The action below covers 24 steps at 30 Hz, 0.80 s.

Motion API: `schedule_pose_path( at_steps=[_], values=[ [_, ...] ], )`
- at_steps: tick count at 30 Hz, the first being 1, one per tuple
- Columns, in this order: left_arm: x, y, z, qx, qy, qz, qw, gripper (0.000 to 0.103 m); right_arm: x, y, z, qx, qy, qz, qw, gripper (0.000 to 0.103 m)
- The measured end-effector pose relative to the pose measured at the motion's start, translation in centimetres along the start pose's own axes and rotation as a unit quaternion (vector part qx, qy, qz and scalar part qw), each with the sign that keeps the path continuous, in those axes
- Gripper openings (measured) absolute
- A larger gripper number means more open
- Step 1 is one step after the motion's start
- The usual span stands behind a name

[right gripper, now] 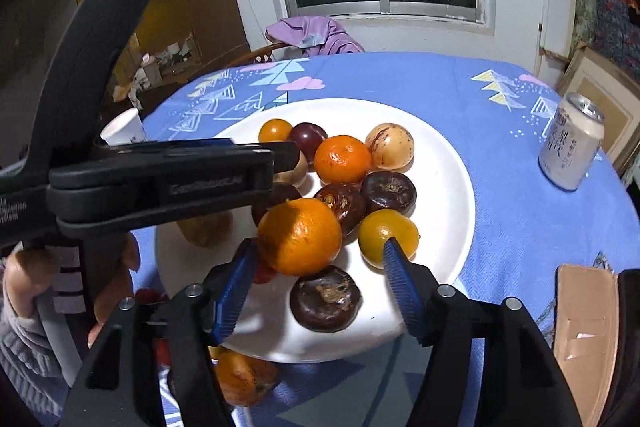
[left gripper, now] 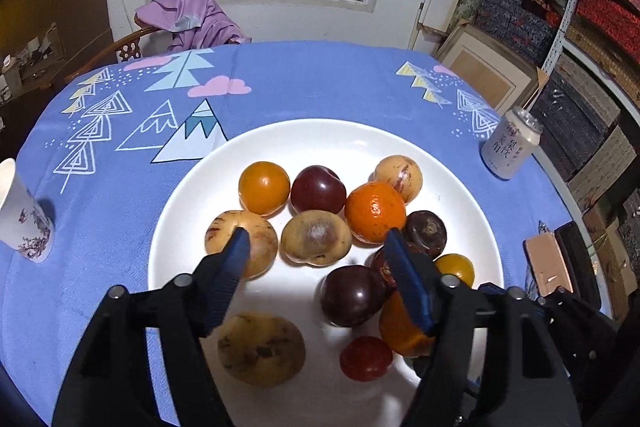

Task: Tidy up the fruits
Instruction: 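Place the potato on the white plate with the left gripper while the right places the orange, then grasp a red tomato with the left gripper while the right reaches for the speckled fruit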

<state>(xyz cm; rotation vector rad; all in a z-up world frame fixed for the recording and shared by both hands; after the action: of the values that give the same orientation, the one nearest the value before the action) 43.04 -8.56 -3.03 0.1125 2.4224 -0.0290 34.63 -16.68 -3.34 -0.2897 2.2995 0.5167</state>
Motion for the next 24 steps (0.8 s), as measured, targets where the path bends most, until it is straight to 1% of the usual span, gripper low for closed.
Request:
schedule_pose_path(
  at_steps=[3,5,7,9,11,14,16,19,22,24],
  values=[
    [0.6,1.0,-2.2,-0.003,-0.015,-0.007,0.9999,0.069,0.5,0.2,-1.0,-0.003,-0.005,0.004,1.000,0.067],
    [1.5,1.9,-3.9,-0.013,-0.031,-0.006,0.9994,0.069,1.0,0.3,-2.2,-0.010,-0.014,0.017,1.000,0.070],
    [3.1,3.0,-5.9,-0.032,-0.048,-0.004,0.9983,0.070,1.6,0.3,-3.6,-0.015,-0.028,0.031,0.999,0.073],
    [5.0,4.2,-7.3,-0.044,-0.056,-0.005,0.9975,0.071,2.4,0.4,-4.9,-0.019,-0.043,0.042,0.998,0.074],
    [7.2,5.4,-8.4,-0.047,-0.053,-0.017,0.9974,0.072,3.5,0.4,-6.2,-0.021,-0.057,0.057,0.997,0.075],
    [10.4,7.0,-9.0,-0.041,-0.033,-0.039,0.9979,0.072,5.6,0.6,-7.2,-0.025,-0.064,0.075,0.995,0.075],
    [12.1,7.7,-9.2,-0.040,-0.027,-0.047,0.9977,0.072,6.9,0.7,-7.6,-0.029,-0.064,0.088,0.994,0.075],
    [13.5,8.5,-8.9,-0.043,-0.022,-0.055,0.9973,0.072,8.5,0.5,-8.1,-0.031,-0.064,0.107,0.992,0.080],
    [13.8,9.1,-8.3,-0.044,-0.016,-0.064,0.9968,0.072,8.7,0.4,-8.2,-0.033,-0.069,0.114,0.991,0.080],
    [13.8,9.1,-7.9,-0.044,-0.013,-0.060,0.9971,0.072,8.7,0.2,-8.2,-0.032,-0.068,0.117,0.990,0.080]
  ],
)
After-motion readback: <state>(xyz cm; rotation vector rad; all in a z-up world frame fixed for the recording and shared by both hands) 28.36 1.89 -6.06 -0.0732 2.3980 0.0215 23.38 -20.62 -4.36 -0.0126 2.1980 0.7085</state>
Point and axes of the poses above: each gripper's, at about its wrist camera, not at the fingertips, and z roughly the way its jaws point, y to its left, x to its underside, the point moved 7 cm from there along z, roughly the way its jaws point, and after that the axes turned 12 degrees about -x, right-handed, at the moved point
